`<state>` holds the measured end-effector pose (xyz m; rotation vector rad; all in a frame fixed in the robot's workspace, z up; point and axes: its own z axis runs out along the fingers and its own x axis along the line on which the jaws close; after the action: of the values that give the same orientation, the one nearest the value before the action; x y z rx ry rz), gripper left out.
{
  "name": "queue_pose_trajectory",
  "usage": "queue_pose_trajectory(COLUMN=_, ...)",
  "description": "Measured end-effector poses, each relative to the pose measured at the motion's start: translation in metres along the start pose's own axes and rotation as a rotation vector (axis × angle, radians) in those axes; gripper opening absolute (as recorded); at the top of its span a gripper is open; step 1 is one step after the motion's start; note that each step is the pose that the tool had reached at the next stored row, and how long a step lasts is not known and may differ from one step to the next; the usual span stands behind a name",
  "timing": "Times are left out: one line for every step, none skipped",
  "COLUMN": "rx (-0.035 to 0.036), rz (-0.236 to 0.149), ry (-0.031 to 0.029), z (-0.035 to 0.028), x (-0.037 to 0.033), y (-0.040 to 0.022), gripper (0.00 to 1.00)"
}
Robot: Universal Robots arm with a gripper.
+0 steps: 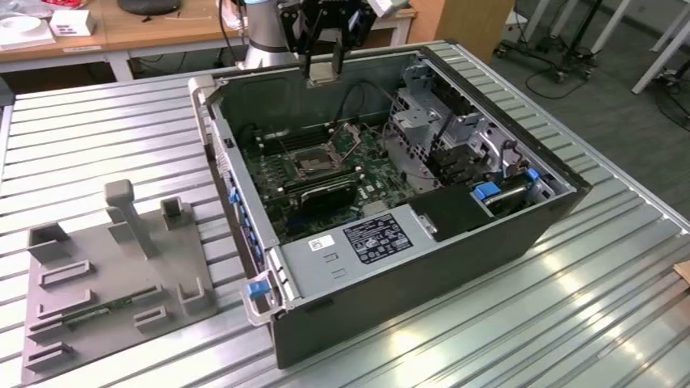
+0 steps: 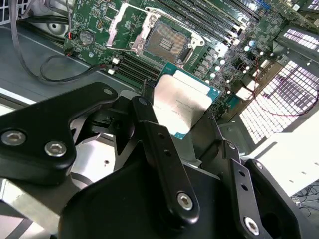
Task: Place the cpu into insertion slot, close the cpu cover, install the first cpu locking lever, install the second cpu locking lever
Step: 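Place the cpu into insertion slot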
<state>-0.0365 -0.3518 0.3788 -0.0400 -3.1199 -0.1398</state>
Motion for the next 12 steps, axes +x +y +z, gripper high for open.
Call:
queue_pose_trajectory(rx=-0.0001, rz=0.0, ry=0.0, z=0.0001, x=0.0, y=0.0, gripper=0.54)
queue_pose_trajectory(rx=-0.0001, rz=0.0, ry=0.0, z=0.0002, x=0.0, y=0.0, gripper=0.54)
queue_pose_trajectory(rx=-0.0001, rz=0.0, ry=-0.0001, z=0.0002, x=0.0, y=0.0, gripper=0.54)
queue_pose_trajectory(rx=-0.0002, rz=0.0, ry=-0.0001, z=0.0004, x=0.0, y=0.0, gripper=0.54)
queue_pose_trajectory(rx=-0.0005, rz=0.0, ry=-0.0002, z=0.0009, x=0.0, y=0.0, gripper=0.54)
queue_pose_trajectory(rx=-0.0003, rz=0.0, ry=-0.0002, z=0.0013, x=0.0, y=-0.0001, gripper=0.54)
queue_pose_trajectory(rx=-0.0002, rz=0.0, ry=-0.0001, z=0.0018, x=0.0, y=-0.0002, gripper=0.54)
queue_pose_trajectory(rx=-0.0002, rz=0.0, ry=-0.0001, z=0.0024, x=-0.0001, y=-0.0002, gripper=0.54)
queue_pose_trajectory(rx=-0.0001, rz=0.0, ry=0.0, z=0.0025, x=-0.0001, y=-0.0002, gripper=0.54)
queue_pose_trajectory(rx=0.0, rz=0.0, ry=0.0, z=0.0025, x=-0.0001, y=-0.0002, gripper=0.54)
queue_pose_trajectory(rx=0.0, rz=0.0, ry=0.0, z=0.0025, x=-0.0001, y=-0.0002, gripper=0.54)
queue_pose_trajectory(rx=0.0, rz=0.0, ry=0.0, z=0.0025, x=0.0, y=-0.0002, gripper=0.54)
